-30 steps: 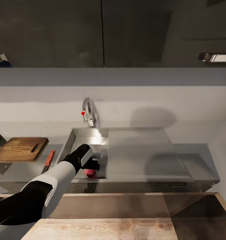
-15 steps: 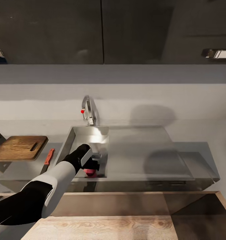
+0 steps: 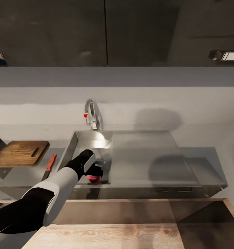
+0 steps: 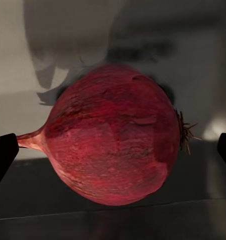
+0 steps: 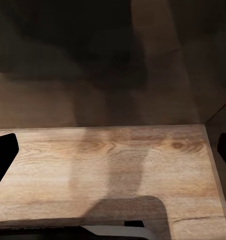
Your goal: In the kitchen, take the Vidalia onion out of the sink, dice it on the chopping board with the paring knife, put the diced onion into the bowl on the countertop, then place both the paring knife and the chopping board into the sink.
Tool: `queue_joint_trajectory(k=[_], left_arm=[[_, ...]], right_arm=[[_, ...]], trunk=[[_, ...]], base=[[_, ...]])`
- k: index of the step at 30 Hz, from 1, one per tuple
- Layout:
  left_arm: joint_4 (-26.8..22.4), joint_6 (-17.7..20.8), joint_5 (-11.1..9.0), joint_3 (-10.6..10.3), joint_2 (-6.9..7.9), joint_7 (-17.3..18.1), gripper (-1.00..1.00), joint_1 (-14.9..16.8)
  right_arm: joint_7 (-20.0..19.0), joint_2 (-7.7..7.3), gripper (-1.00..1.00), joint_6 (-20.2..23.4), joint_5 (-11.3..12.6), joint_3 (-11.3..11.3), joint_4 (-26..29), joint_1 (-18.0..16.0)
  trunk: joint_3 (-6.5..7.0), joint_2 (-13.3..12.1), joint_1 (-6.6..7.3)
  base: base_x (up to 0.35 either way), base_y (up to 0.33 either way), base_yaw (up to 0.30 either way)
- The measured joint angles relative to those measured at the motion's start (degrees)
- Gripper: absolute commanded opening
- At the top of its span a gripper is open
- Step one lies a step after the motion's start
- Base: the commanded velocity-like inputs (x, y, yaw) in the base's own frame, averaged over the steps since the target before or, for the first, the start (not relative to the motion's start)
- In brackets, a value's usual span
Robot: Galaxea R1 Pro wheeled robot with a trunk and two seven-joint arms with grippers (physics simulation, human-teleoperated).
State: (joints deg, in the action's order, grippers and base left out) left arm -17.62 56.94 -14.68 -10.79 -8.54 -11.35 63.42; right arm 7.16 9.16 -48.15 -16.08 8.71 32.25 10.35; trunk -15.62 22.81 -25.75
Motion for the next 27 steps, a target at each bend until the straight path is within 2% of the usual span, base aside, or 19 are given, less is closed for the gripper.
queue_joint_trajectory(k=[4, 5, 27], left_arm=[[0.0, 0.0, 0.01, 0.0, 0.05, -0.01, 1.0, 0.0], [0.0, 0.0, 0.0, 0.0, 0.04, -0.03, -1.0, 0.0], [-0.14, -0.01, 0.0, 0.01, 0.08, -0.13, -1.0, 0.0]], right_arm=[[0.0, 0.0, 1.0, 0.01, 0.0, 0.0, 0.0, 0.0], [0.0, 0.0, 1.0, 0.01, 0.0, 0.0, 0.0, 0.0], [0.0, 0.0, 1.0, -0.07, 0.0, 0.0, 0.0, 0.0]], trunk=[[0.0, 0.0, 0.0], [0.0, 0.0, 0.0], [0.38, 0.01, 0.0]], base=[[0.0, 0.0, 0.0], [0.0, 0.0, 0.0], [0.0, 0.0, 0.0]])
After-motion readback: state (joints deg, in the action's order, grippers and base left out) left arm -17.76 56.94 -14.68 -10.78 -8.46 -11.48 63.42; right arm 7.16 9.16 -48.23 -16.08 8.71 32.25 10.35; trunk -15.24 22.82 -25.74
